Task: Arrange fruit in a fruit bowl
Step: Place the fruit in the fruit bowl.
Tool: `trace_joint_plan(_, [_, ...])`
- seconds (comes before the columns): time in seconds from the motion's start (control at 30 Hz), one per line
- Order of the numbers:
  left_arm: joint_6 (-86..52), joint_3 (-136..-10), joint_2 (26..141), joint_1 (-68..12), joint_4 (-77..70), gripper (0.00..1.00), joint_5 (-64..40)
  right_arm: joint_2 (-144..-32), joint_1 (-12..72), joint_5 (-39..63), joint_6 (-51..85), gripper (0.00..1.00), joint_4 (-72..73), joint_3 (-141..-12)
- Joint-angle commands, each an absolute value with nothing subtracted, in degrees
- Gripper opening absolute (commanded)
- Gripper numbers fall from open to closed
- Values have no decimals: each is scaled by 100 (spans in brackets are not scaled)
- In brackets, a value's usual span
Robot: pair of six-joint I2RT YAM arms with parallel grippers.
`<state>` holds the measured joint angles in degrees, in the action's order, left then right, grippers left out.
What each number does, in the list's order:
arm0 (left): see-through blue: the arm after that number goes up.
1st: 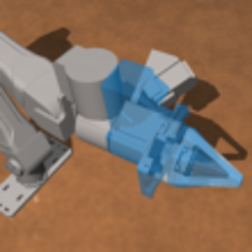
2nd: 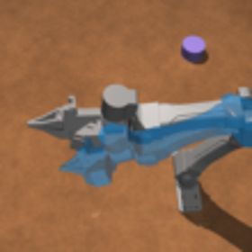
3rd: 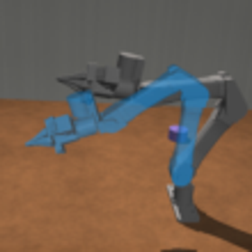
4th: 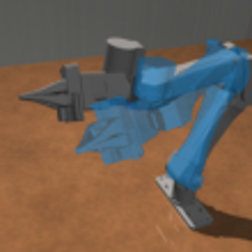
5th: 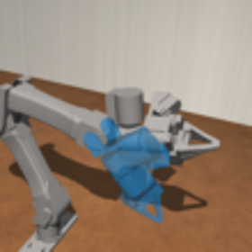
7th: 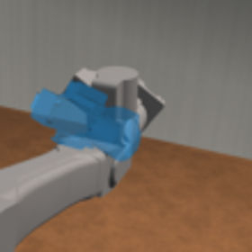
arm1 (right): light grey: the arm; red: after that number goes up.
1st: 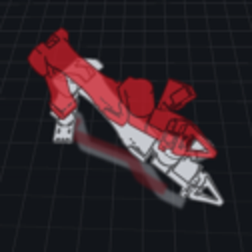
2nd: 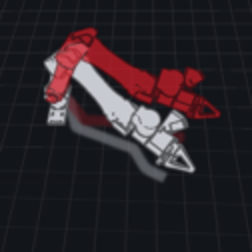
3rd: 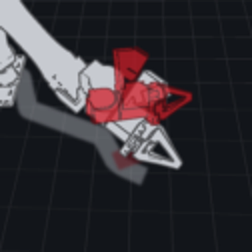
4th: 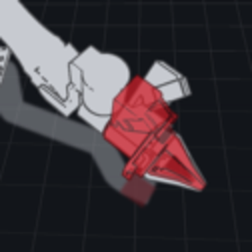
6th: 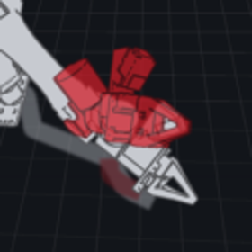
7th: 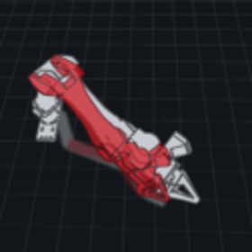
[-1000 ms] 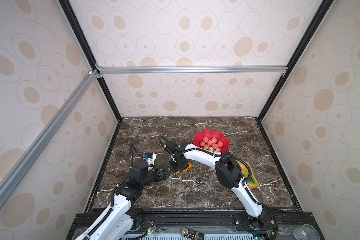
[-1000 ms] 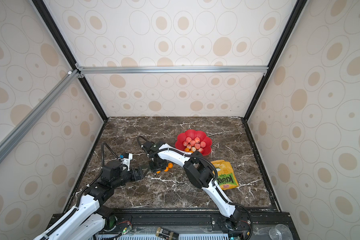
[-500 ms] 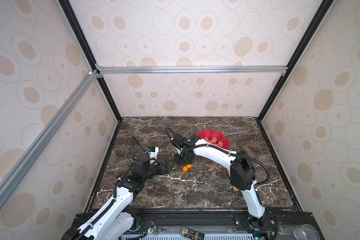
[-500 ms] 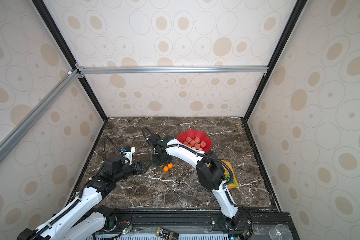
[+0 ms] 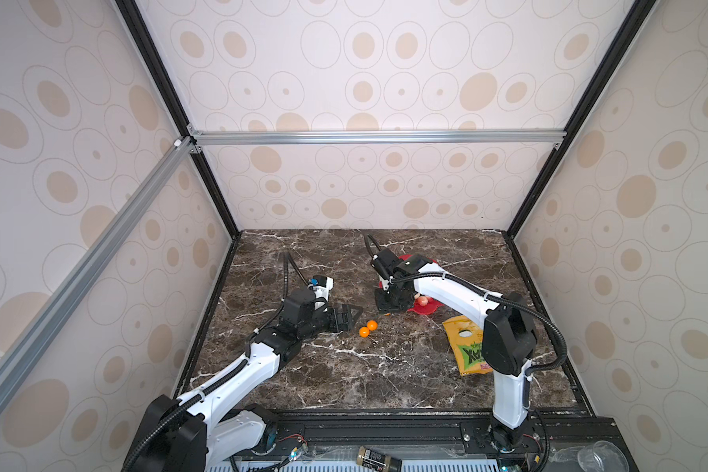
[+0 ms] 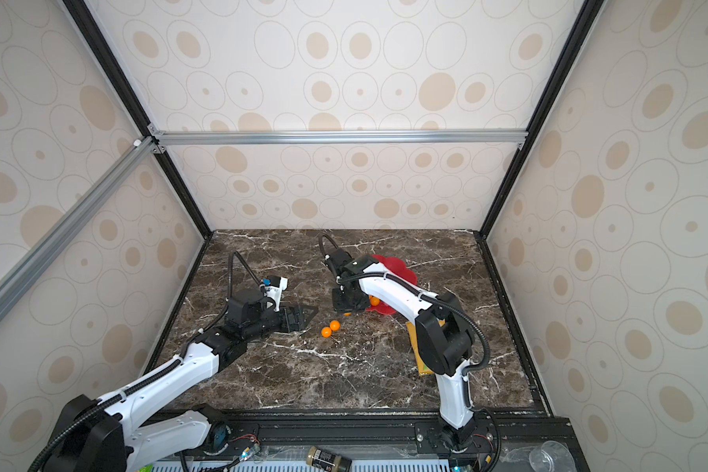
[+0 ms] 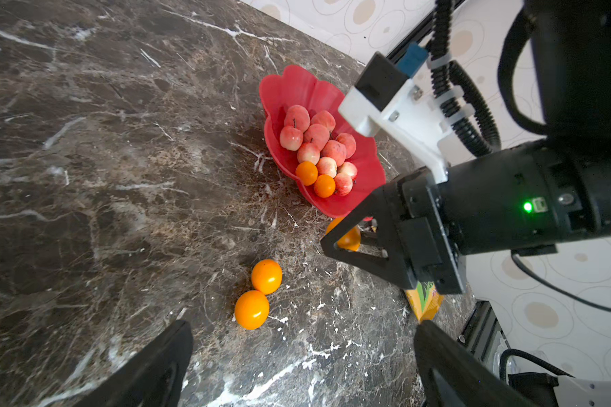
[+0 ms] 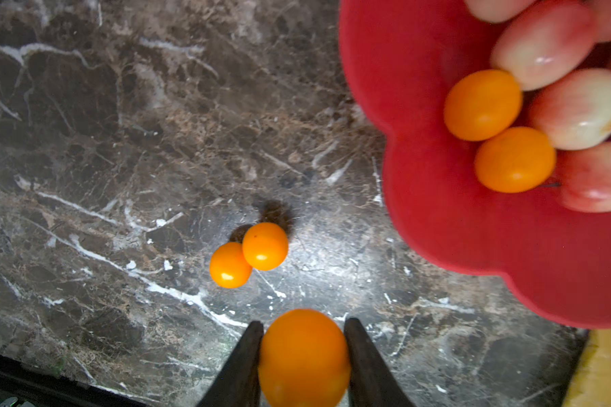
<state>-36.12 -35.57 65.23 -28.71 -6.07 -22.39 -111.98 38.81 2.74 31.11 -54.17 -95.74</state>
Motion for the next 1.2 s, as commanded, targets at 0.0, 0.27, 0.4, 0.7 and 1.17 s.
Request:
trace_joint_plan(0.0, [-3463, -3992, 6794, -3041, -999, 99, -2119, -10953, 3653, 158, 3011, 38, -5449, -9419])
trace_joint_plan(0.27, [-3332, -4649, 7698, -3412, -1159, 99, -1995, -10890, 3131, 148, 2896, 38, -5371, -9138])
trace_joint_plan(0.4, [-3278, -4957, 8140, -3580, -1200, 99, -2021, -10898, 2917, 182, 2874, 37, -5288, -8972])
trace_joint_plan(0.7, [-3302, -5395, 8859, -3893, -1419, 99, -2079, -11095, 2656, 159, 2782, 37, -5154, -8824])
trace_joint_plan(1.17, [-3435, -5461, 9185, -4060, -1573, 99, -2067, -11599, 2473, 176, 2697, 37, -5172, -9114])
